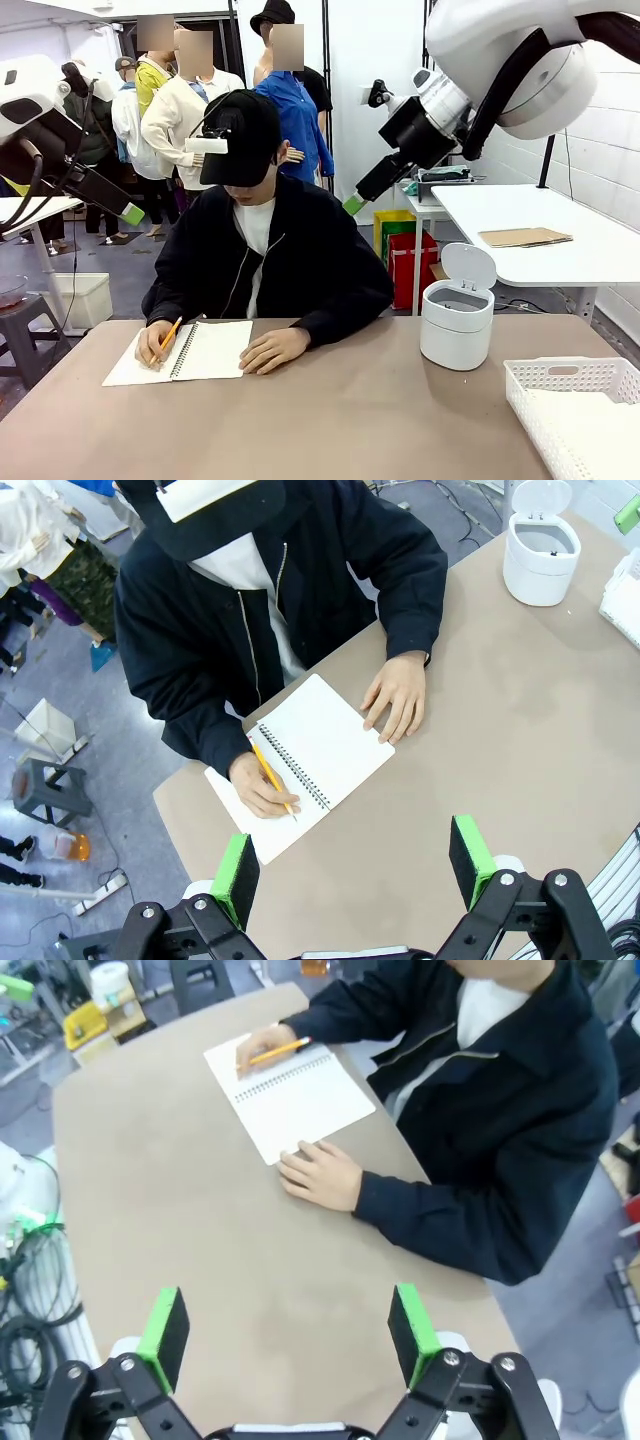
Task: Sort the paper based on its condition.
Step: If a person hands you a paper, place it in the Organizing basket , and if it's crumpled, put it in the Trash can.
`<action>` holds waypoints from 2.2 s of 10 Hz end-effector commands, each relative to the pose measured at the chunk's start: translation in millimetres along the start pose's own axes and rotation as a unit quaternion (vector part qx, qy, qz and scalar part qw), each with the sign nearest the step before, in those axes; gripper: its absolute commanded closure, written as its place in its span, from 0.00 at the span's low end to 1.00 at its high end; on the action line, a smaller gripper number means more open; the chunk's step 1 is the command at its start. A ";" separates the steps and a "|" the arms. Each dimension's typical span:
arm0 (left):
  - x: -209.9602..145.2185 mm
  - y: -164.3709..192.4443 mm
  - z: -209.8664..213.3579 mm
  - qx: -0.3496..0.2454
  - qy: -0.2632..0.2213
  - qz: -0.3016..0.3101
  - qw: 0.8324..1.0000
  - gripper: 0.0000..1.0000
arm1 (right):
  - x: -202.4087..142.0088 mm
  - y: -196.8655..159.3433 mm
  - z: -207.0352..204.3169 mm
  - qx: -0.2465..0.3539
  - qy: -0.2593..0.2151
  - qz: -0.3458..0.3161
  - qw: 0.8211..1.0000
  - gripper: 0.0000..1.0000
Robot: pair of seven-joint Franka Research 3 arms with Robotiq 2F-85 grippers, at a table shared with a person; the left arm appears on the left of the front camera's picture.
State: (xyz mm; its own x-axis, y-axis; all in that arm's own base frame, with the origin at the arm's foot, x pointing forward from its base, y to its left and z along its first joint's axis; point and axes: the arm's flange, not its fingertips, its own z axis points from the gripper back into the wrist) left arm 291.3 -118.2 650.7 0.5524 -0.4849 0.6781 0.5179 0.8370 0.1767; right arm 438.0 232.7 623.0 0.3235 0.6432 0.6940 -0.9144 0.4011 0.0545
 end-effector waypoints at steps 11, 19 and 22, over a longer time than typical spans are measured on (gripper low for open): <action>0.0 0.2 -0.4 -0.001 -0.001 0.001 1.000 0.00 | 0.0 0.0 0.0 0.000 0.000 0.000 1.000 0.00; 0.0 0.2 -0.4 -0.001 -0.001 0.001 1.000 0.00 | 21.4 33.0 6.9 -0.027 0.027 -0.017 0.999 0.00; 0.0 0.2 -0.4 -0.001 -0.001 0.001 1.000 0.00 | 19.6 34.9 7.3 -0.017 0.024 -0.013 0.999 0.00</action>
State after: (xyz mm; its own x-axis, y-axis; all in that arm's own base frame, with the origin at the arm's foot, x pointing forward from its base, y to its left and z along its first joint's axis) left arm 291.3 -118.2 650.8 0.5523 -0.4849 0.6781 0.5179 0.8370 0.1767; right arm 409.8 256.2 644.5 0.3471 0.6731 0.6530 -0.8997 0.4354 0.0295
